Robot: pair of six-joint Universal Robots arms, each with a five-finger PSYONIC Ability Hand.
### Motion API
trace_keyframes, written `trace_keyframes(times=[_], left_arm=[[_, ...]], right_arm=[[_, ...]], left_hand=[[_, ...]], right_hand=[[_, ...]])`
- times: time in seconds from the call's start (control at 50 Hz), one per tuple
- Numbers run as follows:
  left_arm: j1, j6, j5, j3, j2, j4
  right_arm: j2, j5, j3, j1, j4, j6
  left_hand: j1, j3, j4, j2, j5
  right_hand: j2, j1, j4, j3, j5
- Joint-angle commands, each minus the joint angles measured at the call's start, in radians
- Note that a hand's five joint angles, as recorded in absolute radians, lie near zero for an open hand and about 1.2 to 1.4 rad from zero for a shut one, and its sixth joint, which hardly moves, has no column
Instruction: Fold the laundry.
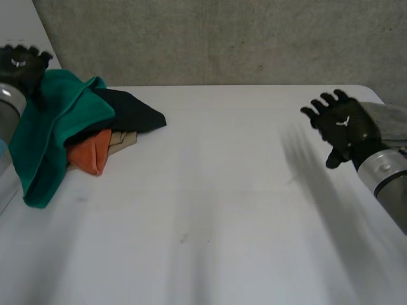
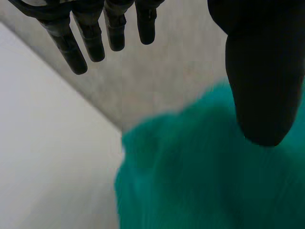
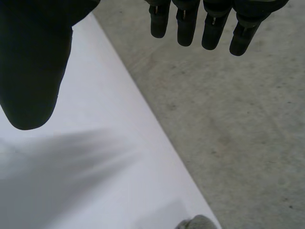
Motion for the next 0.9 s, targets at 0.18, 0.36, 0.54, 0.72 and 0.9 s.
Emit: trace_keyframes(times=[0.18,0.36,0.54,0.72,0.9], left_arm=[[0.023,-0.013,0.044,0.154,-0.215,0.087],[-0.175,-0.277,0.012,0.047,0.142,0.110],[-0.402,-0.543,0.035,-0.015,0.370,0.136],[-0.551,-0.606,0.052,-0.047,0.246,0.182],[-0.606,-0.434,0.046,-0.094,-0.043,0.049]], right_arm=[[0.013,0.015,0.037,-0.001,0.000,-0.014],[-0.024,0.030,0.035,-0.002,-0.002,-0.005],[-0.086,0.101,0.038,-0.004,0.000,0.007],[-0.110,0.102,0.046,-0.005,0.009,0.113],[-0.109,0.093,0.033,-0.054,0.066,0.188]], left_hand=[[1.214,1.185,1.193,1.189,1.174],[1.214,1.185,1.193,1.189,1.174],[1.214,1.185,1.193,1.189,1.174],[1.214,1.185,1.193,1.189,1.174],[1.214,1.185,1.193,1.189,1.174]], right_hand=[[-0.034,-0.048,-0.036,-0.034,-0.048],[-0.034,-0.048,-0.036,-0.034,-0.048],[-0.034,-0.048,-0.036,-0.034,-0.048],[-0.034,-0.048,-0.036,-0.034,-0.048],[-0.034,-0.048,-0.036,-0.034,-0.048]])
